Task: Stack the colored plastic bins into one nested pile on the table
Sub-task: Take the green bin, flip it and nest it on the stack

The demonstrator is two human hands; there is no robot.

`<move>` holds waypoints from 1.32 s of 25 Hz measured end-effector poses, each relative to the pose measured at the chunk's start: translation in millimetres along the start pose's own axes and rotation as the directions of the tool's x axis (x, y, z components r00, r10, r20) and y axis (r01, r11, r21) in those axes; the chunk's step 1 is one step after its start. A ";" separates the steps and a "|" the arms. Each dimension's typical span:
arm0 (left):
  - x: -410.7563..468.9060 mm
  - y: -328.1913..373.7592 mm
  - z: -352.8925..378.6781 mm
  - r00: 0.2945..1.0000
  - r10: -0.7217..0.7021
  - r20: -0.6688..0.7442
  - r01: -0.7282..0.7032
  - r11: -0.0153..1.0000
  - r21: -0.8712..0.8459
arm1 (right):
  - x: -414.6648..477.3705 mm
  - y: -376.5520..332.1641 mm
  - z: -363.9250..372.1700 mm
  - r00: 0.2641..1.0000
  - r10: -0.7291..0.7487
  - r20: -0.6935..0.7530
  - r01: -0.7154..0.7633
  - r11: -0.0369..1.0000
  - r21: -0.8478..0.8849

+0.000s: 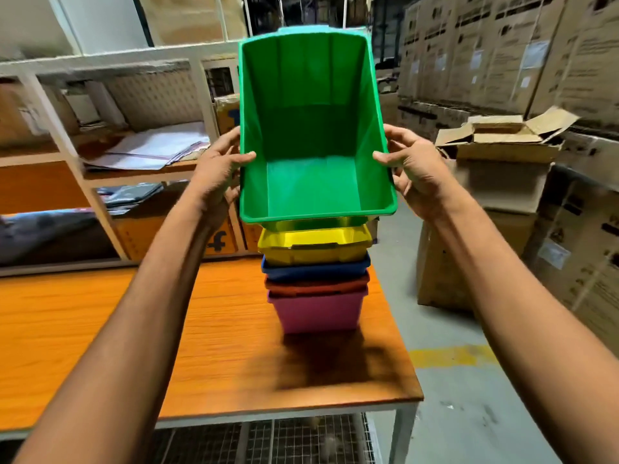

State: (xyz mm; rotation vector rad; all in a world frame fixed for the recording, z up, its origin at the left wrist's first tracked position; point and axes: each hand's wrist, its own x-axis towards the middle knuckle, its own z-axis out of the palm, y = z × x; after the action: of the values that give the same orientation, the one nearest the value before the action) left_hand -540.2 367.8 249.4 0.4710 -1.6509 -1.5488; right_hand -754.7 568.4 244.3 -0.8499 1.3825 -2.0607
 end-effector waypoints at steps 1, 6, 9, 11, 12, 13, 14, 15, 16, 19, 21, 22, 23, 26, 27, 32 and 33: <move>10.7 -8.8 -3.6 1.000 -0.012 -0.012 0.012 1.000 0.003 | 10.9 8.8 0.8 1.000 0.010 -0.011 -0.010 1.000 -0.003; 41.0 -49.0 -15.4 0.995 -0.080 -0.056 0.080 0.997 -0.004 | 50.2 42.1 5.0 0.997 0.070 -0.019 -0.070 0.997 -0.016; 48.9 -64.8 -15.5 0.987 -0.136 -0.081 0.133 0.990 -0.043 | 64.5 51.6 3.4 0.993 0.121 -0.015 -0.121 0.993 -0.014; 53.3 -66.0 -16.8 0.979 -0.182 -0.088 0.179 0.983 -0.043 | 71.9 55.1 4.6 0.988 0.153 -0.004 -0.153 0.988 -0.016; 55.6 -66.0 -18.6 0.975 -0.204 -0.085 0.201 0.979 -0.035 | 74.1 56.8 5.5 0.985 0.171 0.011 -0.171 0.985 -0.009; 58.6 -66.9 -19.4 0.971 -0.229 -0.074 0.228 0.973 -0.025 | 76.2 58.5 4.6 0.980 0.198 0.026 -0.198 0.980 -0.003; 61.5 -67.4 -19.5 0.963 -0.264 -0.061 0.264 0.965 -0.008 | 78.1 59.7 3.3 0.972 0.231 0.039 -0.231 0.973 0.009; 64.6 -68.1 -18.4 0.952 -0.303 -0.054 0.303 0.953 0.003 | 80.3 60.3 1.5 0.962 0.269 0.048 -0.270 0.963 0.019; 66.3 -68.6 -17.2 0.938 -0.342 -0.053 0.342 0.940 0.003 | 82.4 61.3 0.2 0.949 0.309 0.057 -0.311 0.950 0.032; 70.0 -72.6 -10.3 0.886 -0.457 -0.079 0.454 0.889 -0.054 | 90.0 67.5 -7.3 0.905 0.424 0.041 -0.426 0.903 0.054; 72.2 -78.4 -7.2 0.852 -0.511 -0.117 0.508 0.860 -0.053 | 92.1 71.3 -9.9 0.868 0.497 0.000 -0.497 0.866 0.054; 72.4 -81.3 -5.9 0.840 -0.528 -0.129 0.528 0.849 -0.037 | 91.8 73.2 -10.7 0.856 0.517 -0.018 -0.515 0.855 0.059; 72.1 -83.8 -4.8 0.830 -0.540 -0.140 0.542 0.840 -0.022 | 91.1 75.5 -11.6 0.850 0.527 -0.030 -0.524 0.849 0.063; 66.1 -89.0 -4.6 0.808 -0.566 -0.166 0.573 0.820 -0.007 | 91.0 83.2 -11.6 0.842 0.539 -0.036 -0.536 0.842 0.057; 63.2 -90.5 -4.8 0.801 -0.573 -0.171 0.581 0.814 -0.004 | 90.0 85.5 -11.2 0.838 0.544 -0.040 -0.542 0.839 0.053; 55.3 -94.1 -4.5 0.806 -0.561 -0.189 0.573 0.820 0.007 | 86.5 94.3 -7.2 0.840 0.535 -0.086 -0.536 0.844 0.014; 54.5 -93.5 -3.9 0.808 -0.556 -0.194 0.570 0.821 0.025 | 84.4 94.5 -6.0 0.841 0.532 -0.099 -0.535 0.845 -0.011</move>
State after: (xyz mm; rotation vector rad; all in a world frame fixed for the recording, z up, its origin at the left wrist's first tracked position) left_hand -593.7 308.4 176.3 1.2021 -1.5089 -1.7913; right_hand -809.2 479.3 172.4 -0.3215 1.5041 -1.6530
